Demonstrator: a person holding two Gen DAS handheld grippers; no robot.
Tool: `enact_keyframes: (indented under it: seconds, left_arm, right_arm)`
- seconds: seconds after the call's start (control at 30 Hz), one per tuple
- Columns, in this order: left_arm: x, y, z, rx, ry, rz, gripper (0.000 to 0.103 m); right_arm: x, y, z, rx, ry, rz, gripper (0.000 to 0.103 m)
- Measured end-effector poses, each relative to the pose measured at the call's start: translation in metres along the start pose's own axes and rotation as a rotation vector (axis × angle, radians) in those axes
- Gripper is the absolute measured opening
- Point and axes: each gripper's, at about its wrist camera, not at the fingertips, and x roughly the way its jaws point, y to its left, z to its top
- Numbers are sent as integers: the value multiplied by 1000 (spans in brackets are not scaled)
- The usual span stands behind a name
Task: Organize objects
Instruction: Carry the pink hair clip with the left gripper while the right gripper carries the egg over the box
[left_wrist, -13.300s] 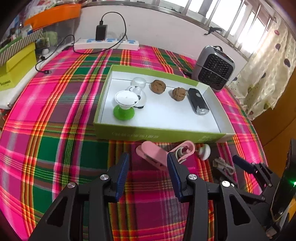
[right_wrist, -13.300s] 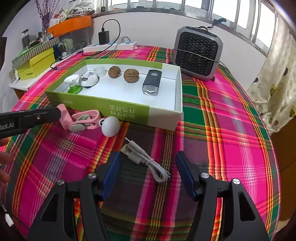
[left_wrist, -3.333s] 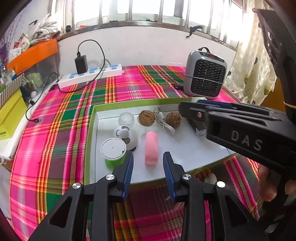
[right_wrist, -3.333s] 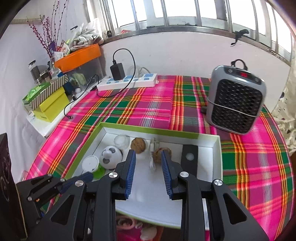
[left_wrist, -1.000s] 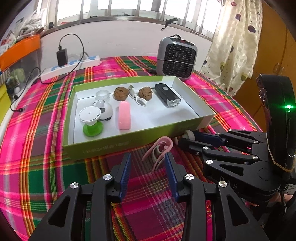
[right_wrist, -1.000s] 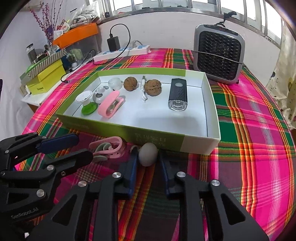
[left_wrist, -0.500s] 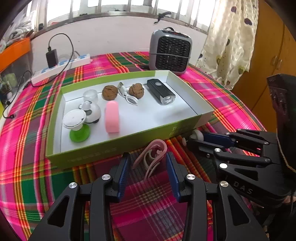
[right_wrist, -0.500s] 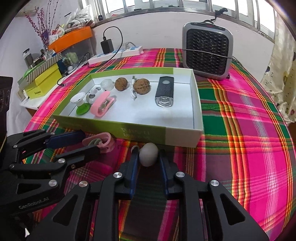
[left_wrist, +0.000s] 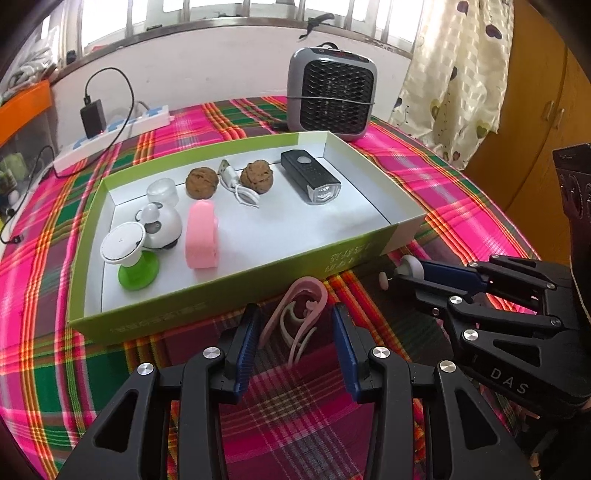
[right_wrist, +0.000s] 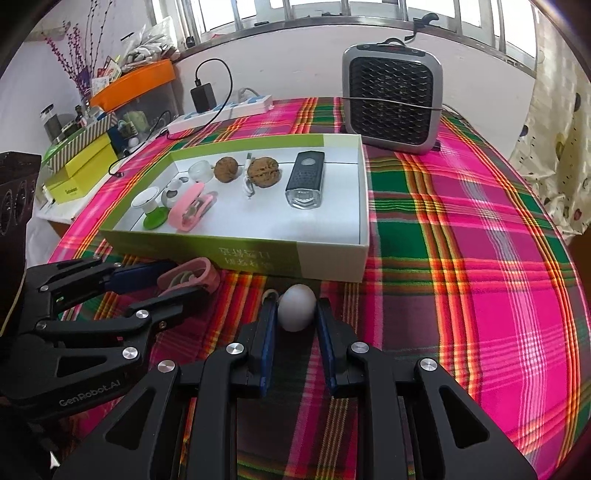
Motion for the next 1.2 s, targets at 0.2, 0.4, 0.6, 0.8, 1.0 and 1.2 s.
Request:
enact_keyframes:
  seconds: [0.2, 0.4, 0.6, 0.8, 1.0, 1.2]
  left_arm:
    - [2, -7, 1, 15, 2, 19, 37]
    - [2, -10, 1, 17, 3, 30, 29]
    - [2, -11, 1, 16, 8, 35, 21]
    - [-2, -10, 0, 4, 1, 36, 21]
    - [-13, -9, 2, 1, -29, 47, 21]
    - [-27, -7, 6, 2, -65, 55, 21]
  right_arm:
    - [-2, -4, -1, 8, -2, -2, 23]
    - [-4, -6, -2, 8, -5, -2, 23]
    - [-6, -6, -2, 7, -9, -4, 23]
    - [-10, -4, -1, 2, -18, -6, 23]
    - [-15, 0, 1, -4, -30, -4, 23]
    - [-23, 4, 5, -15, -53, -3, 23]
